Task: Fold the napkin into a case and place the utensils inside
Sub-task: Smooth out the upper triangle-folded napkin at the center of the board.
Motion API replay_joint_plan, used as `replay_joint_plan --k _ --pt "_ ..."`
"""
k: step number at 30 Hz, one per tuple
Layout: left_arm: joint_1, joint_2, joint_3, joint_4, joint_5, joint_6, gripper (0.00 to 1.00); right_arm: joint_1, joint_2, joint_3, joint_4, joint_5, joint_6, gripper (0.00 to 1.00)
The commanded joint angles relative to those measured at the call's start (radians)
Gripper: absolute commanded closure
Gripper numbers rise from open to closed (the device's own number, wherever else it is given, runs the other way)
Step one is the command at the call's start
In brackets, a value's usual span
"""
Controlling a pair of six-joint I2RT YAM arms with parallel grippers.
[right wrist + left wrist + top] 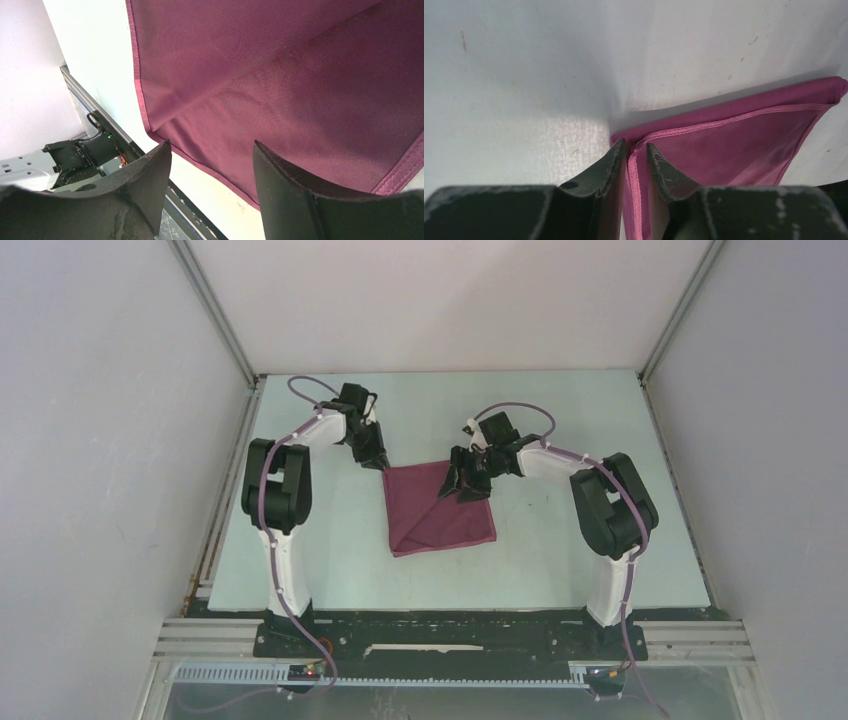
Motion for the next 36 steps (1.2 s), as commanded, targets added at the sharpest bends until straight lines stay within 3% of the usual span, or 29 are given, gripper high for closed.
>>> replay_joint_plan --k 1,9,15,24,36 --pt "-0.006 0.008 0.035 -0.006 0.016 0.018 0.73 0.001 -0.056 -0.011 0.028 0.000 -0.005 0.32" --pt "-0.007 -0.016 0.013 0.010 0.002 0.010 0.83 -0.022 -0.036 -0.023 0.072 -0.015 0.023 0.32" --pt "-0.007 -0.055 -0.018 0.030 -0.007 -0.003 0.91 -0.099 0.002 -0.034 0.189 -0.063 0.136 0.30" --pt "-0.007 -0.089 -0.043 0.036 -0.008 -0.013 0.93 -0.178 0.085 -0.032 0.418 -0.156 0.285 0.30" --pt "-0.005 -0.064 -0.043 0.018 -0.048 -0.021 0.95 -0.175 0.163 0.100 0.397 -0.183 0.285 0.30"
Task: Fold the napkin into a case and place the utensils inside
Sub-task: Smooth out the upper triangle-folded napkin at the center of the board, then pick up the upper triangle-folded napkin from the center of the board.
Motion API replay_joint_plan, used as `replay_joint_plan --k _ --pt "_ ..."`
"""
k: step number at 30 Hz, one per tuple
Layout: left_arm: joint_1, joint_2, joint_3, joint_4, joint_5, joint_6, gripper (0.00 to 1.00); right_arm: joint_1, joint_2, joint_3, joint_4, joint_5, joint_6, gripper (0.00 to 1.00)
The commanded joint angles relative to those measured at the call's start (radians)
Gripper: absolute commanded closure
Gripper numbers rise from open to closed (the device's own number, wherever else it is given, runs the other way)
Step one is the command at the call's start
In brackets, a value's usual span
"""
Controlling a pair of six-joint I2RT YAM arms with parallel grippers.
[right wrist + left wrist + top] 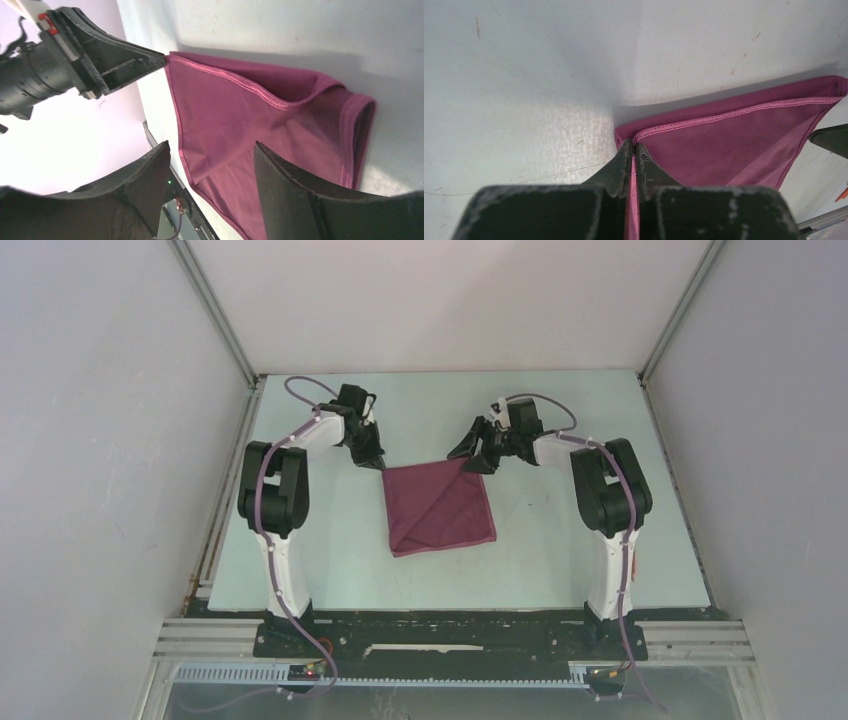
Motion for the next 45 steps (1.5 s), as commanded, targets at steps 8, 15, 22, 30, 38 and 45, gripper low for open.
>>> replay_joint_plan --k 8,15,22,30,38,45 --pt "-0.004 -0.019 0.000 -0.008 -0.034 -0.013 0.96 0.031 0.098 0.225 -0.139 0.016 -0.086 0.30" --pt "-0.003 -0.016 0.002 -0.023 -0.027 -0.024 0.95 0.164 -0.056 0.351 -0.555 0.417 -0.395 0.25" --pt "0.000 -0.054 0.026 -0.063 -0.004 -0.057 0.81 0.442 -0.250 0.250 -0.701 0.784 -0.456 0.28" --pt "0.061 -0.203 0.002 -0.128 0.031 -0.054 0.69 0.686 -0.277 0.127 -0.459 0.752 -0.394 0.37" --pt "0.112 -0.435 -0.150 -0.095 0.048 -0.024 0.63 0.825 -0.068 0.364 -0.661 0.964 -0.352 0.46" --pt "0.130 -0.486 -0.222 -0.058 0.055 0.000 0.63 0.855 0.040 0.468 -0.724 0.979 -0.329 0.51"
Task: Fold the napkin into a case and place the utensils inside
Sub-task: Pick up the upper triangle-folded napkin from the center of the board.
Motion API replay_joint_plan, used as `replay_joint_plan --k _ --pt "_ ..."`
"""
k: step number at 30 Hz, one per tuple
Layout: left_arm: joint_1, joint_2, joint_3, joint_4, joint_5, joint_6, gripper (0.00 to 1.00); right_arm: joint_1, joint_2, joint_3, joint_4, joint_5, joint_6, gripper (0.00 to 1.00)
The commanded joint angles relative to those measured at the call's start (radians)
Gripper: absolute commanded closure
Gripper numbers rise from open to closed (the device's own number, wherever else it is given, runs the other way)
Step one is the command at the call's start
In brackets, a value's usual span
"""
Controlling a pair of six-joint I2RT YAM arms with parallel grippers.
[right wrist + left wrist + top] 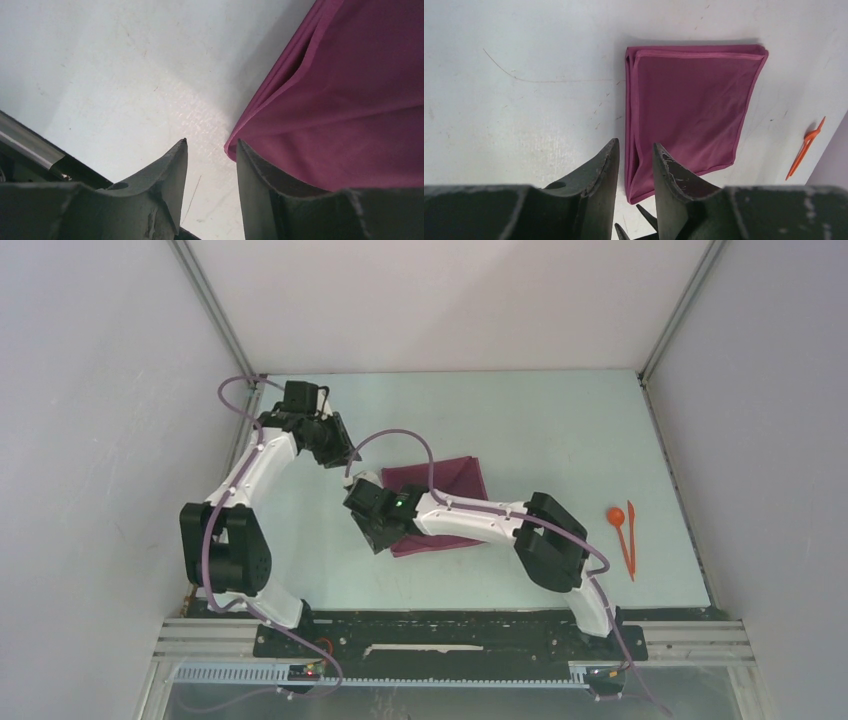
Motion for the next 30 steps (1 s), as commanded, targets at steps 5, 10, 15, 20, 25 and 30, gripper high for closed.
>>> replay_joint_plan --k 5,10,15,20,25,30 --pt "0.017 -0.005 -0.058 0.061 0.077 0.027 0.64 0.010 0.082 0.106 -0.103 0.103 0.031 0.51" --pt "0.022 0.006 -0.061 0.073 0.107 0.022 0.65 0.006 0.095 0.107 -0.111 0.126 0.023 0.61" --pt "0.028 0.005 -0.064 0.079 0.109 0.019 0.65 0.001 0.092 0.086 -0.108 0.125 0.022 0.68" --pt "0.028 0.010 -0.066 0.082 0.114 0.016 0.65 0.000 0.086 0.069 -0.112 0.130 0.023 0.75" --pt "0.028 0.015 -0.066 0.083 0.117 0.017 0.66 0.001 0.077 0.058 -0.112 0.122 0.016 0.80" --pt "0.029 0.015 -0.067 0.085 0.118 0.016 0.66 0.004 0.083 0.067 -0.106 0.107 0.011 0.78"
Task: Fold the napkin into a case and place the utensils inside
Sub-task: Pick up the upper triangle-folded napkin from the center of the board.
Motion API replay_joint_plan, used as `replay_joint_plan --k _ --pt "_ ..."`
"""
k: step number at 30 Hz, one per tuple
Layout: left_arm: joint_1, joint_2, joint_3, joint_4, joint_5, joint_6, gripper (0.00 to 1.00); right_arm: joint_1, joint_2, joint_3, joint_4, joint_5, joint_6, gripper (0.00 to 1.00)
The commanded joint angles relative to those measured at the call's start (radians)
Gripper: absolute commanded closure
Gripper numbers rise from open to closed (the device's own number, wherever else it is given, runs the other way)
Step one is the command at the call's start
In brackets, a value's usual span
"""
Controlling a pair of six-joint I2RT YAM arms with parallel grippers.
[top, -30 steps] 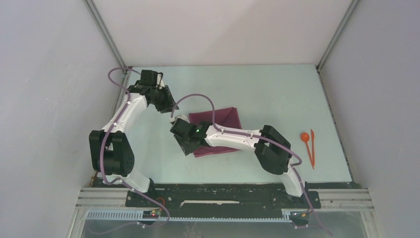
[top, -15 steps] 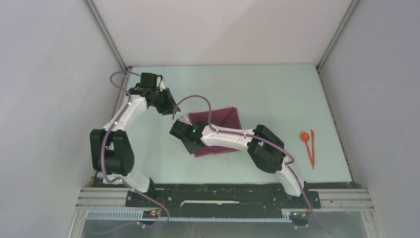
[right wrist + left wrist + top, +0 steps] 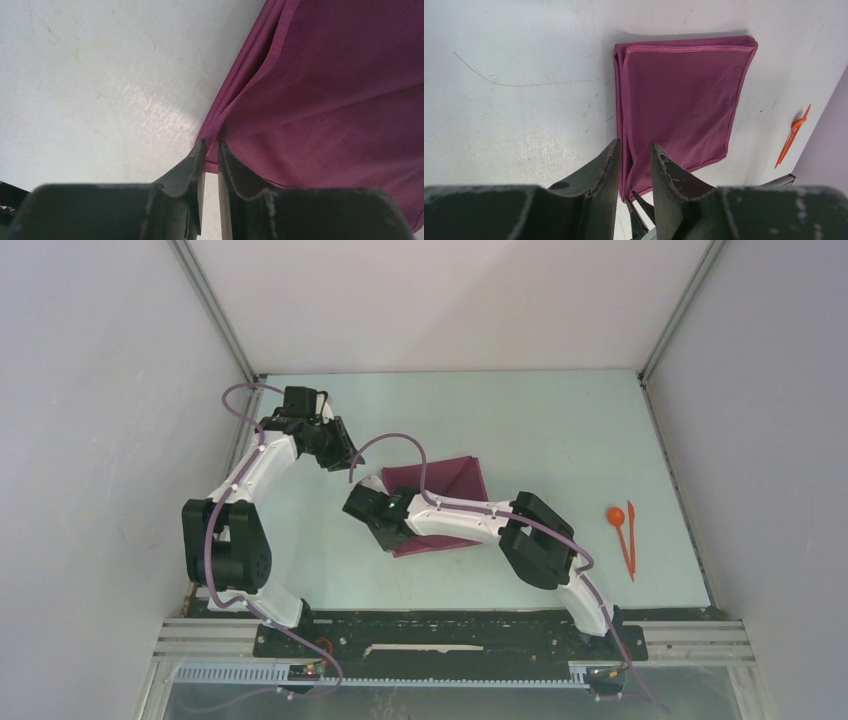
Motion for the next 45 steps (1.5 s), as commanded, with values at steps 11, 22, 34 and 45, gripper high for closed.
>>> replay_joint_plan --k 11,22,34,45 --pt "0.017 0.003 -0.003 0.020 0.026 0.007 0.67 0.002 0.017 0.002 0.022 -0.009 -0.011 0.66" --pt "0.024 0.005 -0.003 0.024 0.035 0.005 0.68 -0.004 0.041 -0.028 0.038 -0.022 -0.003 0.59" --pt "0.040 0.004 -0.004 0.028 0.054 0.002 0.68 -0.008 0.092 -0.060 0.015 0.020 0.011 0.55" --pt "0.057 0.010 -0.020 0.050 0.080 -0.016 0.68 0.009 0.084 -0.015 -0.038 0.179 0.021 0.95"
